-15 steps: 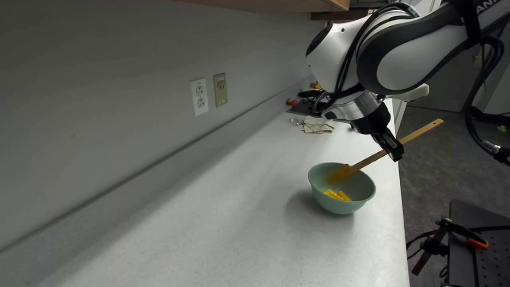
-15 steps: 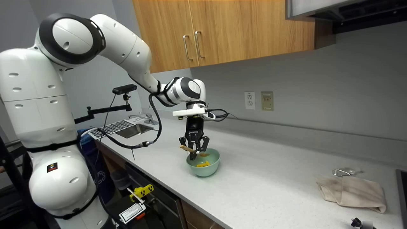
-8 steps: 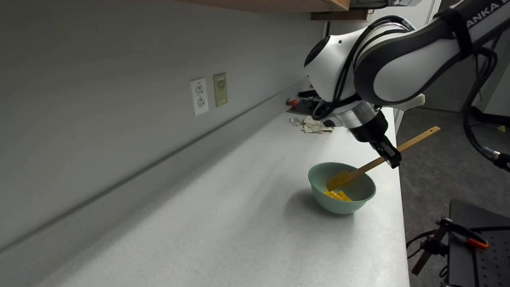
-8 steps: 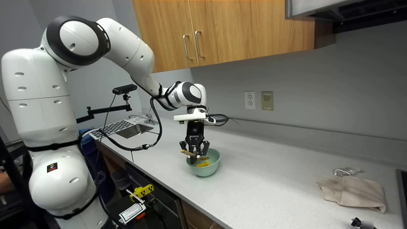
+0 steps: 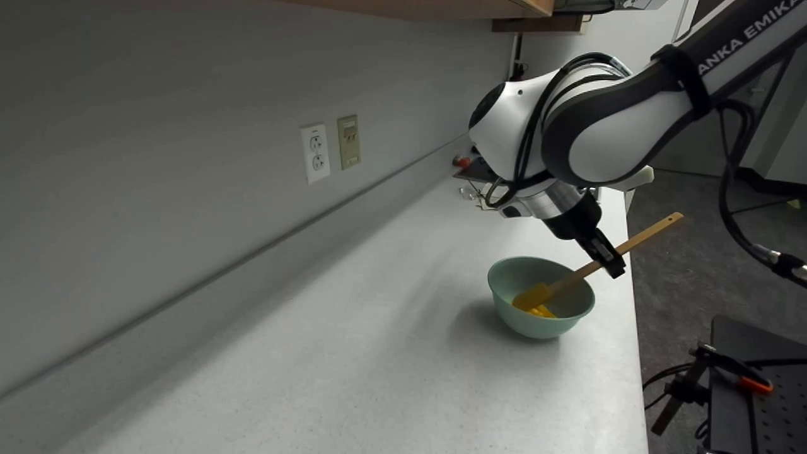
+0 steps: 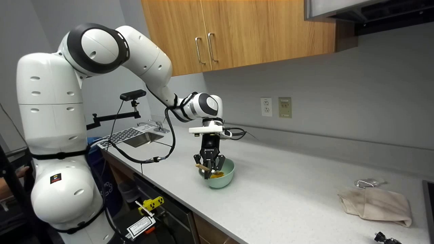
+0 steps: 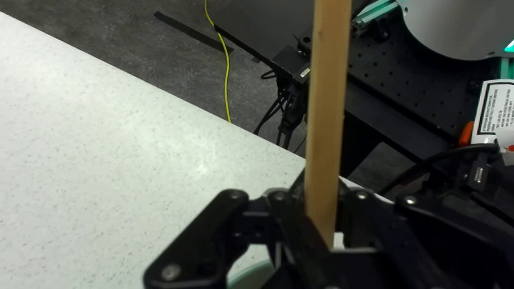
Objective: Mix in the bowl with the spatula
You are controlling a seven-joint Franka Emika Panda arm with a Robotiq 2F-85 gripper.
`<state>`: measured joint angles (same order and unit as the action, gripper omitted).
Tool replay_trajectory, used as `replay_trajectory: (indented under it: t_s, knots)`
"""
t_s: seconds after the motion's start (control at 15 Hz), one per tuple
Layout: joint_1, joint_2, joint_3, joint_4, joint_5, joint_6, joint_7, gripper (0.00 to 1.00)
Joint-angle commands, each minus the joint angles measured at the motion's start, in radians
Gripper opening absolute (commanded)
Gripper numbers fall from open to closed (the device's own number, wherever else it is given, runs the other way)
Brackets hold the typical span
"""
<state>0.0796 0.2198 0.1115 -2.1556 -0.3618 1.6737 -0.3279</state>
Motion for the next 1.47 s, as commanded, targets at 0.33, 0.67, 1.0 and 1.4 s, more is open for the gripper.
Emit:
replay_trajectory:
  t_s: [0.33, 0.67, 1.0, 1.4]
  knots:
    - [0.010, -0.015, 0.011, 0.046, 0.018, -0.009, 0.000, 0.77]
    - [0.025, -0.061, 0.026, 0.023, 0.032, -0.016, 0.000, 1.00]
    - [0.044, -0.154, 0.051, -0.031, 0.041, -0.030, 0.004, 1.00]
    - [0.061, -0.343, 0.059, -0.134, 0.078, 0.034, -0.003, 1.00]
